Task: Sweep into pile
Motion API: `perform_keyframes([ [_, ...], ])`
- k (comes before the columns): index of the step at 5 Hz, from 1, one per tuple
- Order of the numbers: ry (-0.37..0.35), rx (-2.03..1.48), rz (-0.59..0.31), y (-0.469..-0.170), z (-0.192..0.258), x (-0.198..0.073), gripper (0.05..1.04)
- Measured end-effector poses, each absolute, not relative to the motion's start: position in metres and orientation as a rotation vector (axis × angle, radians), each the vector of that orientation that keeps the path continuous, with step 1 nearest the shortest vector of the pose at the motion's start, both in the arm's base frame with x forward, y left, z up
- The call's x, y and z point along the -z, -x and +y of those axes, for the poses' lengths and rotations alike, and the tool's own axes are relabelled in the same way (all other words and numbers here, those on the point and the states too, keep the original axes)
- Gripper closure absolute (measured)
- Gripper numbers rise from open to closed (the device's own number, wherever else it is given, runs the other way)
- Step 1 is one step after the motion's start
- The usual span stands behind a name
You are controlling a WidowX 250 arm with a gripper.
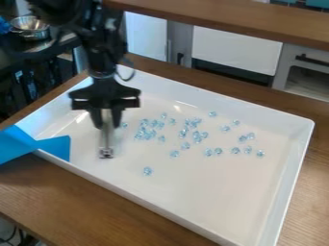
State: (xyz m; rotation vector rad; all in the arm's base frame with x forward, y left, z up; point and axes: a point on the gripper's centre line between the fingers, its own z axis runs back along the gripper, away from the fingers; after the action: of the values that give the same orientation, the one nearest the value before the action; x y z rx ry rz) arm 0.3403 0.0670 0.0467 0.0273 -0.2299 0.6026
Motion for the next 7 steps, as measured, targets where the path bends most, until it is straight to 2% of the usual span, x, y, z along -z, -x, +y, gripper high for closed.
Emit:
perform_keyframes([
  [3,0.005,-0.59,-0.206,-0.369,0.004,-0.047,0.745],
  [7,0.127,-0.432,-0.196,-0.396,-0.099,-0.053,0.745],
])
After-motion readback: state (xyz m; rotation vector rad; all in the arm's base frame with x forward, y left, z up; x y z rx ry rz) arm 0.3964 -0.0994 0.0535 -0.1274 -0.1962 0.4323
